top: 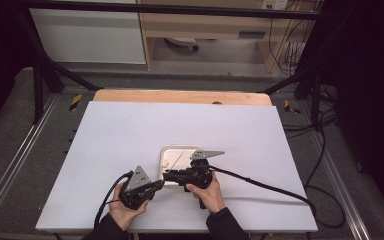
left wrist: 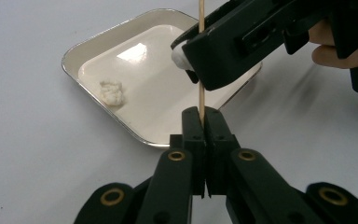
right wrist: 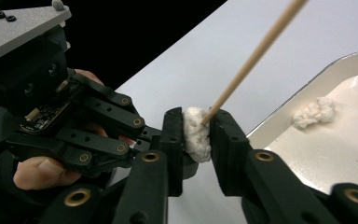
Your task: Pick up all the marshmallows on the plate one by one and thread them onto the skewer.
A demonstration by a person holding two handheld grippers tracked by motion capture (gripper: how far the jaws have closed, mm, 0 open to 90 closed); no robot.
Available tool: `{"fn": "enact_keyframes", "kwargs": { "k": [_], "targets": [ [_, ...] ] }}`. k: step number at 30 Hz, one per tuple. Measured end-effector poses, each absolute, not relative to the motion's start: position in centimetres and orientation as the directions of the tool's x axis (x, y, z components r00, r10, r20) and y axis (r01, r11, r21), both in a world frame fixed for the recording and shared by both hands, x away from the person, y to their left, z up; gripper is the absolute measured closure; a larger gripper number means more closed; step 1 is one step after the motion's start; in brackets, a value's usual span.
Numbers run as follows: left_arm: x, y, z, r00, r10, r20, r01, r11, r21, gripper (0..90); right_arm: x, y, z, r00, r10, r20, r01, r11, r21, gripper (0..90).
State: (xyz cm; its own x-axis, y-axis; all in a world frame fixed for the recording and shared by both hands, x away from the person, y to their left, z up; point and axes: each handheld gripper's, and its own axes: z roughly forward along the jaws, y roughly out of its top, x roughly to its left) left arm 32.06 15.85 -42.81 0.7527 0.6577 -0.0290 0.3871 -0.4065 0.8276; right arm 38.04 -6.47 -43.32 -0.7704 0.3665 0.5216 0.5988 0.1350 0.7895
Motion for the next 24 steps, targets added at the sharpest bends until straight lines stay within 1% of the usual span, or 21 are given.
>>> {"fn": "enact_keyframes", "kwargs": {
  "k": [1,2,3,4,5,6,8,9,10,11,13,17,19,21,24],
  "targets": [
    [32.0,15.9,-42.8,0.751,0.660,-0.027,0.387,-0.405,0.828,88.6,38.0,-6.6,-43.1,-0.773,0.378,0.510,0.592,0.142,0.793,66.4],
    [32.1,16.0,-42.7,0.750,0.661,-0.030,0.388,-0.402,0.829,88.6,38.0,-6.6,-43.1,-0.773,0.378,0.510,0.592,0.142,0.793,66.4],
    [32.1,16.2,-42.7,0.747,0.664,-0.035,0.391,-0.396,0.831,88.6,38.0,-6.8,-42.7,-0.780,0.394,0.486,0.573,0.139,0.808,56.8],
    [32.1,16.3,-42.7,0.747,0.664,-0.039,0.391,-0.391,0.833,88.7,38.0,-6.9,-42.5,-0.782,0.397,0.481,0.568,0.136,0.812,50.6],
    [32.1,16.4,-42.7,0.744,0.667,-0.041,0.394,-0.387,0.834,88.7,38.0,-6.9,-42.5,-0.782,0.397,0.481,0.568,0.136,0.812,50.6],
    [32.1,16.5,-42.7,0.743,0.667,-0.043,0.396,-0.387,0.833,88.7,38.0,-7.0,-42.2,-0.783,0.406,0.471,0.561,0.132,0.817,45.6],
    [32.1,16.6,-42.7,0.742,0.668,-0.044,0.397,-0.386,0.833,88.7,38.1,-7.3,-41.8,-0.789,0.429,0.440,0.541,0.145,0.828,39.0],
    [32.1,16.7,-42.7,0.744,0.667,-0.036,0.388,-0.387,0.837,88.7,38.1,-7.6,-41.6,-0.792,0.451,0.411,0.526,0.163,0.835,31.0],
    [32.1,16.7,-42.7,0.743,0.668,-0.038,0.389,-0.385,0.837,88.6,38.1,-7.7,-41.5,-0.795,0.463,0.391,0.515,0.177,0.839,27.3],
    [32.1,16.8,-42.7,0.744,0.667,-0.037,0.388,-0.386,0.837,88.6,38.1,-7.7,-41.5,-0.795,0.463,0.391,0.515,0.177,0.839,27.3],
    [32.2,16.9,-42.7,0.746,0.665,-0.033,0.385,-0.391,0.836,88.7,38.2,-7.8,-41.5,-0.796,0.487,0.359,0.501,0.197,0.843,20.0],
    [32.3,17.2,-42.7,0.749,0.662,-0.033,0.383,-0.392,0.836,88.6,38.5,-8.4,-41.4,-0.798,0.523,0.299,0.482,0.257,0.838,11.2],
    [32.1,17.4,-42.7,0.738,0.673,-0.047,0.408,-0.390,0.825,88.6,38.7,-9.0,-41.4,-0.790,0.540,0.292,0.493,0.275,0.825,10.7],
    [32.2,17.6,-42.7,0.739,0.672,-0.049,0.411,-0.392,0.823,88.6,38.8,-9.4,-41.4,-0.788,0.550,0.278,0.489,0.284,0.825,10.6],
    [32.2,17.8,-42.7,0.737,0.674,-0.054,0.416,-0.390,0.822,88.6,39.0,-10.0,-41.5,-0.787,0.570,0.237,0.485,0.333,0.809,10.2]
  ]
}}
